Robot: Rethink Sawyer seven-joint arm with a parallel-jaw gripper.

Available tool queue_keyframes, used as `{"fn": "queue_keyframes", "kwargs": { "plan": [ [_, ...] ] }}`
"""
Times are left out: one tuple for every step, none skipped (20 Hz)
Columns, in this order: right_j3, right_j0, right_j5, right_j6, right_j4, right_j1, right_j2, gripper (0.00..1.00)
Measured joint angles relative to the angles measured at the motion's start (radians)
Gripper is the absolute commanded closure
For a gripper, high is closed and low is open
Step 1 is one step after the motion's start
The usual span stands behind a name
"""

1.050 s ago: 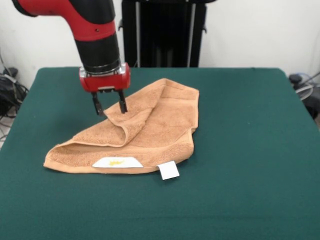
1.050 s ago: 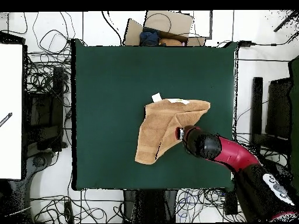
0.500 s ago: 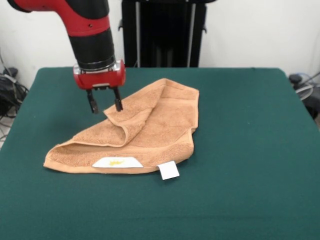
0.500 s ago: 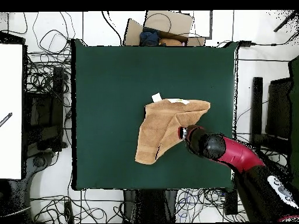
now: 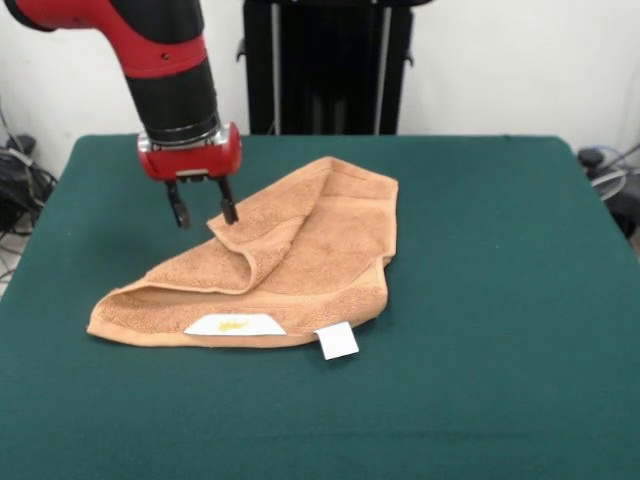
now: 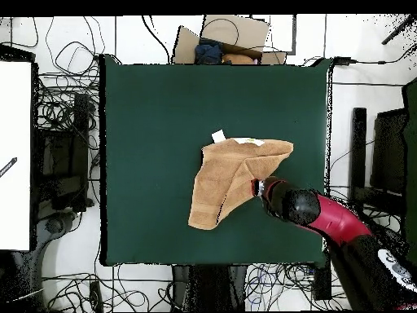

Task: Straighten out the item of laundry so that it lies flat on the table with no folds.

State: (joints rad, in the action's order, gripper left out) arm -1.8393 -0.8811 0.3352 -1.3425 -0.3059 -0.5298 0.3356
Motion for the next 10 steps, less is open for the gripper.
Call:
{"fn": "queue_keyframes", "kwargs": {
  "plan": [
    [0.001,0.0,0.001,0.0,0.0,0.002,0.0,0.0],
    [0.003,0.0,0.003,0.0,0.0,0.008,0.0,0.0],
    [0.005,0.0,0.004,0.0,0.0,0.011,0.0,0.0],
    [0.008,0.0,0.007,0.0,0.0,0.018,0.0,0.0],
    [0.011,0.0,0.009,0.0,0.0,0.023,0.0,0.0],
    [0.014,0.0,0.012,0.0,0.0,0.028,0.001,0.0],
    [0.02,0.0,0.016,0.0,0.0,0.04,0.002,0.0],
    [0.024,0.0,0.018,0.0,0.0,0.047,0.002,0.0],
    [0.028,0.0,0.018,0.0,0.0,0.056,0.003,0.0],
    [0.031,0.0,0.018,0.0,0.0,0.061,0.004,0.0]
  ]
}}
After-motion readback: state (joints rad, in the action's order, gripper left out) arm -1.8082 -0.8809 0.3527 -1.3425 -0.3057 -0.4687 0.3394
